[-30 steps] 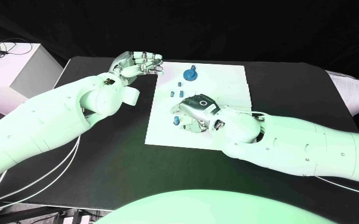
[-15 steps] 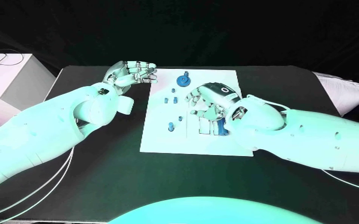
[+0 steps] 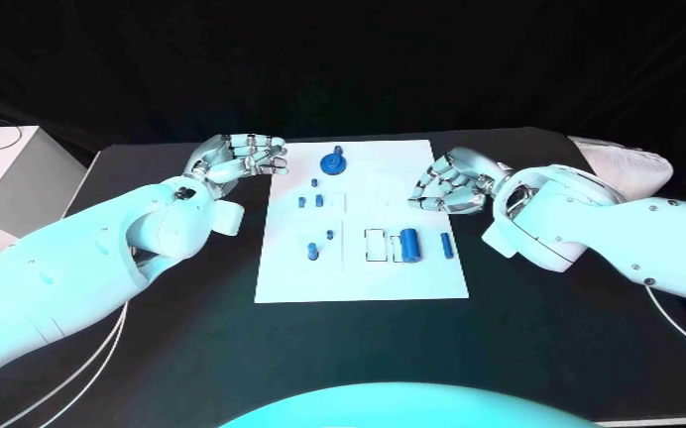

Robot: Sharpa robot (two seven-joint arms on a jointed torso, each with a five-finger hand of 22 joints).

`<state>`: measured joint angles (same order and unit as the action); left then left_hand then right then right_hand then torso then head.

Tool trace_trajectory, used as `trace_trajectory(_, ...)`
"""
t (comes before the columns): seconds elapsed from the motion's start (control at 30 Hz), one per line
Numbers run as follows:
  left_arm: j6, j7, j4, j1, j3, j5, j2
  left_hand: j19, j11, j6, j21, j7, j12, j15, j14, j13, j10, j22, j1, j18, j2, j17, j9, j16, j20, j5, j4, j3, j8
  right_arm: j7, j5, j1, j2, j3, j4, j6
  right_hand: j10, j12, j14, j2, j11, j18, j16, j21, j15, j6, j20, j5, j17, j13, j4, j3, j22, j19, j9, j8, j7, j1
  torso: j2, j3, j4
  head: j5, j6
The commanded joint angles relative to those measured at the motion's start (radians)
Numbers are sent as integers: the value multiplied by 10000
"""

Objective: Assemble the parts on the task board

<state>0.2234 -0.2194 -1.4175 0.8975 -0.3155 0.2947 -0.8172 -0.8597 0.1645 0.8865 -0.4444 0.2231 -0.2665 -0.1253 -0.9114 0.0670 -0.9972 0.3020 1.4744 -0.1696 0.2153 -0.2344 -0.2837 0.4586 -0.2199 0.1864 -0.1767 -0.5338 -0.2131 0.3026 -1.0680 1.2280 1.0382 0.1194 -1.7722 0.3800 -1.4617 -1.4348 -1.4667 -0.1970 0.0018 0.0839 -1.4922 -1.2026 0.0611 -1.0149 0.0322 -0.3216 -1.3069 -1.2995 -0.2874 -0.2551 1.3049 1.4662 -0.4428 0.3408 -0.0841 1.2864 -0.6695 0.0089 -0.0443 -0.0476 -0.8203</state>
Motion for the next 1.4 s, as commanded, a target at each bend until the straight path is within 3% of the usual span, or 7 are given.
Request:
trace_trajectory(0.03, -156, -123, -53, -39, -8, -56, -23, -43, 37, 34, 48, 21, 32, 17, -87, 13, -12, -17, 35, -107, -64, -14, 15, -65, 1, -15, -11, 44, -38, 1622, 217, -6, 226, 43, -220, -1250, -618, -728, -833, 58, -10, -238, -313, -642, 101, -24, -52, -11, -1361, -1908, -48, 293, 611, 637, -223, 208, 68, -627, 47, 14, 64, -52, -33)
trace_trajectory(0.17, -142, -136, -108, -65, -8, -60, -57, -46, 36, 34, 53, 18, 32, 16, -90, 13, -13, -21, 27, -107, -61, -18, 17, -69, 1, -16, -19, 51, -38, 2098, -162, -58, 388, 116, -376, -1474, -721, -896, -870, 166, -26, -270, -443, -849, 106, 96, -60, -438, -1662, -2143, -46, 620, 790, 640, -446, 338, 67, -1095, 72, 2, 104, -77, -64)
trace_trajectory(0.47, -141, -158, -276, -88, -8, -64, -128, -51, 35, 33, 69, 10, 34, 15, -92, 12, -10, -32, 10, -105, -48, -26, 20, -80, -2, -17, -33, 67, -41, 2464, -696, -370, 244, 242, -465, -1209, -719, -896, -883, 204, -47, -274, -493, -914, 116, 124, -60, -373, -1786, -2172, -61, 1138, 871, 620, -633, 458, 101, -1600, 97, -56, 141, -165, -120)
trace_trajectory(0.93, -101, -120, -422, -93, -8, -70, -215, -55, 33, 30, 95, 3, 39, 13, -91, 11, -2, -49, -17, -103, -33, -37, 24, -98, -6, -16, -59, 89, -43, 2573, -1170, -773, -620, 303, 75, -766, -719, -884, -895, 408, -109, -281, -523, -980, 163, 52, -90, -196, -1868, -2189, -65, 1735, 949, 613, -832, 659, 176, -1848, 66, -65, 107, -338, -179)
trace_trajectory(1.17, -91, -87, -448, -94, -8, -72, -237, -63, 32, 32, 114, 3, 40, 14, -93, 11, -1, -63, -28, -104, -60, -47, 27, -111, -8, -8, -85, 85, -48, 2588, -1410, -886, -948, 306, 423, -651, -697, -856, -895, 412, -111, -284, -524, -997, 164, 54, -90, -191, -1871, -2159, -62, 1755, 961, 615, -839, 665, 177, -1846, 63, -54, 105, -309, -251)
trace_trajectory(1.4, -92, -46, -454, -94, -8, -77, -257, -66, 32, 32, 122, 4, 40, 13, -94, 11, -1, -68, -33, -104, -70, -50, 29, -116, -8, -5, -97, 83, -49, 2639, -1845, -938, -1184, 307, 688, -783, -688, -843, -897, 416, -113, -285, -526, -1001, 165, 56, -92, -184, -1877, -2146, -57, 1773, 965, 615, -846, 671, 179, -1835, 62, -71, 111, -262, -307)
